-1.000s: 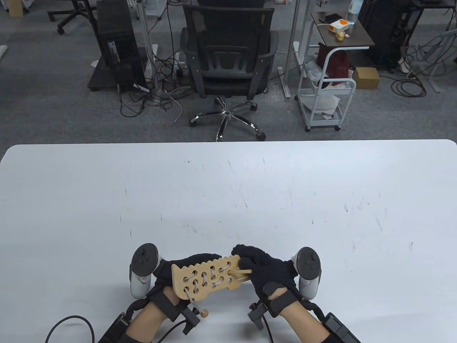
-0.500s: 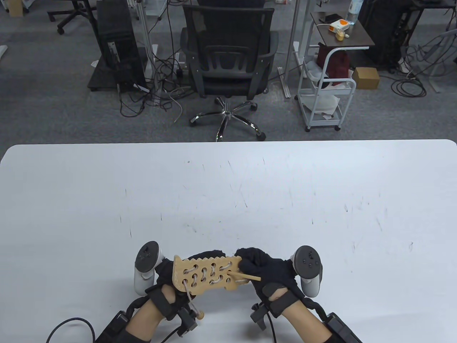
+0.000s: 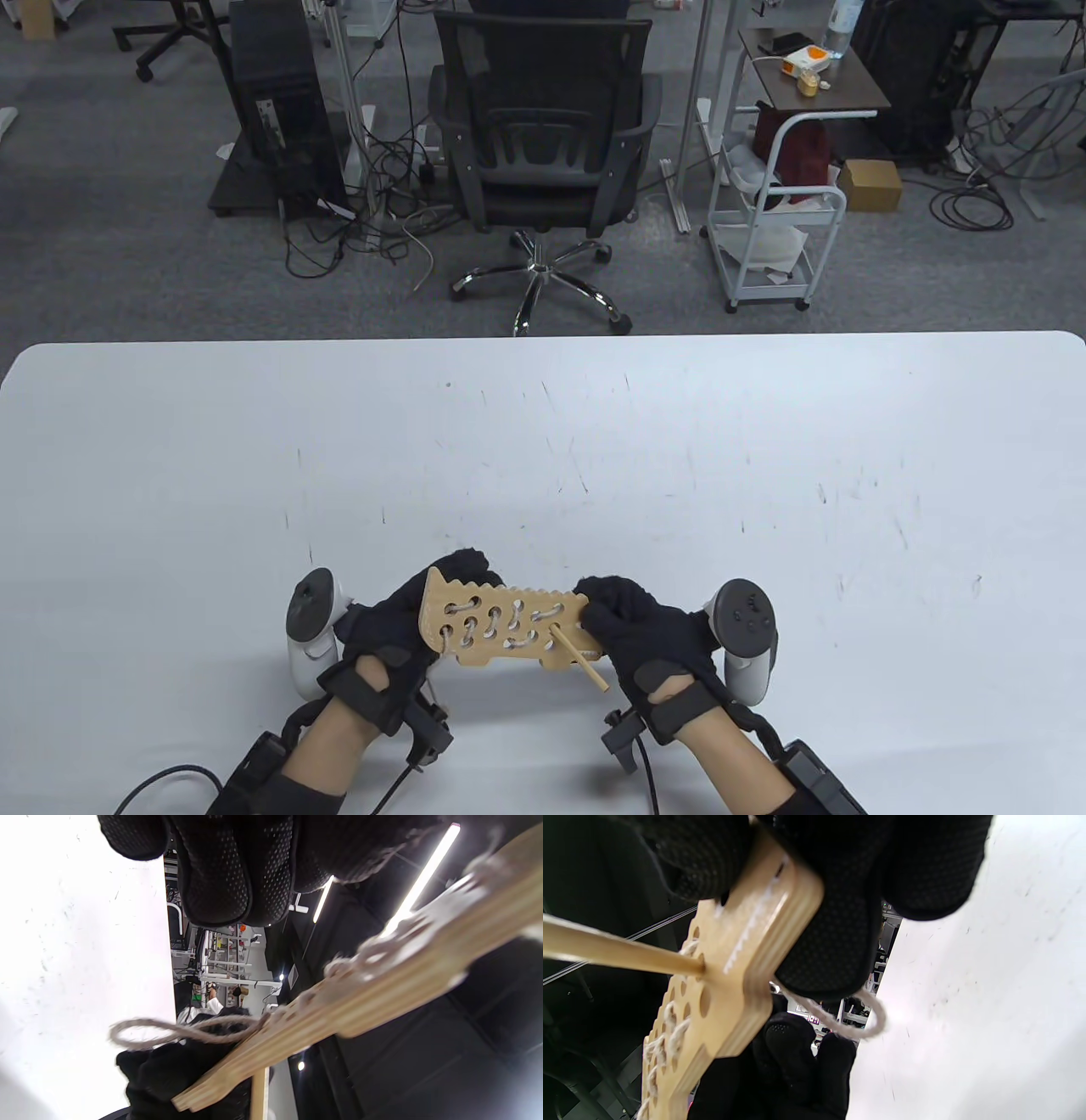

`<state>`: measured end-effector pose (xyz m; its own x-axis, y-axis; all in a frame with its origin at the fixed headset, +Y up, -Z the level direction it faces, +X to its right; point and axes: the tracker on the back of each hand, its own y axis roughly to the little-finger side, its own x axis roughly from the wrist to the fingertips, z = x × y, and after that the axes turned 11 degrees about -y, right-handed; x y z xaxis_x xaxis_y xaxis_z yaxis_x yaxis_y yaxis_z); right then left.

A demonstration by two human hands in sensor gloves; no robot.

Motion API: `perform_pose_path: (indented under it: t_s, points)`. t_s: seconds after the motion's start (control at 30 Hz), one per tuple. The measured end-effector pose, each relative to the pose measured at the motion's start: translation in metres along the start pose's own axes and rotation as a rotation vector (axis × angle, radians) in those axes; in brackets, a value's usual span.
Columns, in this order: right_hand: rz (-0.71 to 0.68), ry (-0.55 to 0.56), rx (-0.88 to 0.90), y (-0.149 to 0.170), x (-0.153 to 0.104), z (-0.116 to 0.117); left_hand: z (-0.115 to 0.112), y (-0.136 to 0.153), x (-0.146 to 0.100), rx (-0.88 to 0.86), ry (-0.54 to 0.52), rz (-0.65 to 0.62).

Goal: Thread rope through all holes on crocodile lacing toy

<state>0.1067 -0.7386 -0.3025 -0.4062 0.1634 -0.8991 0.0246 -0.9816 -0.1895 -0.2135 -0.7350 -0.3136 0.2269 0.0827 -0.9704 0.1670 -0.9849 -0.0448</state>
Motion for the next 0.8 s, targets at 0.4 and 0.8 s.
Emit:
perform_pose_path:
  t_s: [0.4,0.8]
  points:
    - [0.035,0.075,-0.124,0.001,-0.001,-0.012,0.024,-0.02,-0.006,0.072,-0.164,-0.101]
    - [0.071,0.132,-0.179,0.001,-0.003,-0.013,0.006,-0.047,-0.018,0.547,-0.219,-0.329]
